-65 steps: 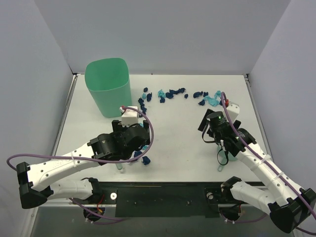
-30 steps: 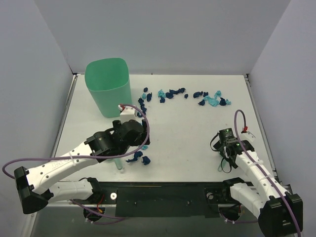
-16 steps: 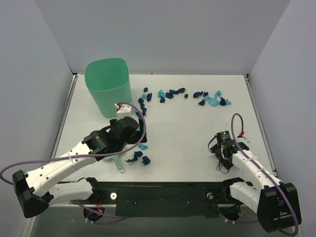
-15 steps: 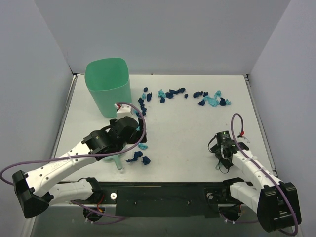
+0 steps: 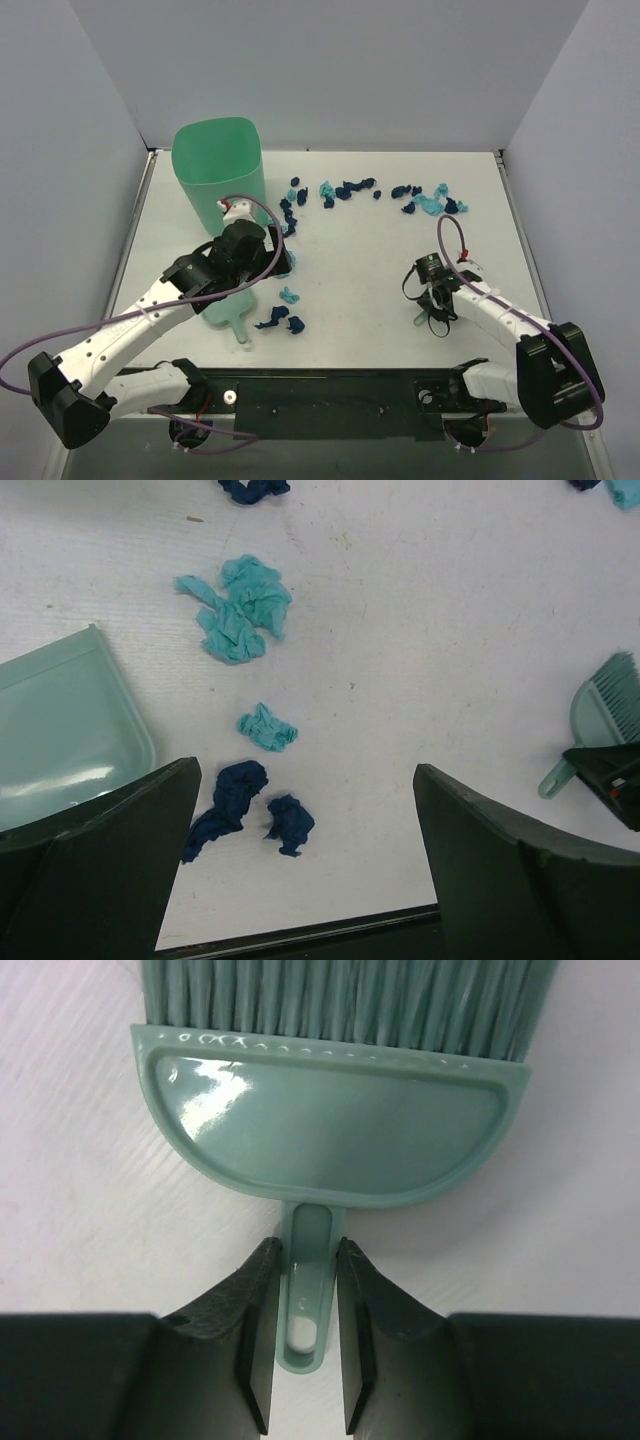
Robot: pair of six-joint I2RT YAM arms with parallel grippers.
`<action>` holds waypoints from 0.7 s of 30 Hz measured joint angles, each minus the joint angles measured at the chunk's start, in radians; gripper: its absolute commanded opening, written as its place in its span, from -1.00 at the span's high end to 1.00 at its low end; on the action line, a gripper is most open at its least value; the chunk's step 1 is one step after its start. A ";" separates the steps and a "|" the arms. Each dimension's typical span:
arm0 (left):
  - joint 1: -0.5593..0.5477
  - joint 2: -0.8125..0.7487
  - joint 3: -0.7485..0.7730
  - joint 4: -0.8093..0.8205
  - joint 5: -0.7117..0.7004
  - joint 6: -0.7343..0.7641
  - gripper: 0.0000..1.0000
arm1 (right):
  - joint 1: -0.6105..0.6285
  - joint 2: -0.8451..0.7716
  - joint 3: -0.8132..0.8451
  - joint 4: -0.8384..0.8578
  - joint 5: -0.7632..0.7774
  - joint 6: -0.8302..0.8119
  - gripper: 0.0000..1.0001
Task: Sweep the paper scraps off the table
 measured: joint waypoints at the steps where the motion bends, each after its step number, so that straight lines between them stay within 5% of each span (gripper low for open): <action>1: 0.021 0.007 0.000 0.010 0.023 -0.006 -1.00 | 0.019 0.016 0.012 0.000 0.000 -0.006 0.89; 14: 0.136 0.319 -0.056 0.290 0.430 -0.112 -0.82 | 0.331 0.111 0.225 0.023 -0.077 -0.173 0.97; 21: 0.143 0.518 -0.055 0.446 0.610 -0.177 -0.79 | 0.384 0.113 0.240 0.047 -0.135 -0.224 0.98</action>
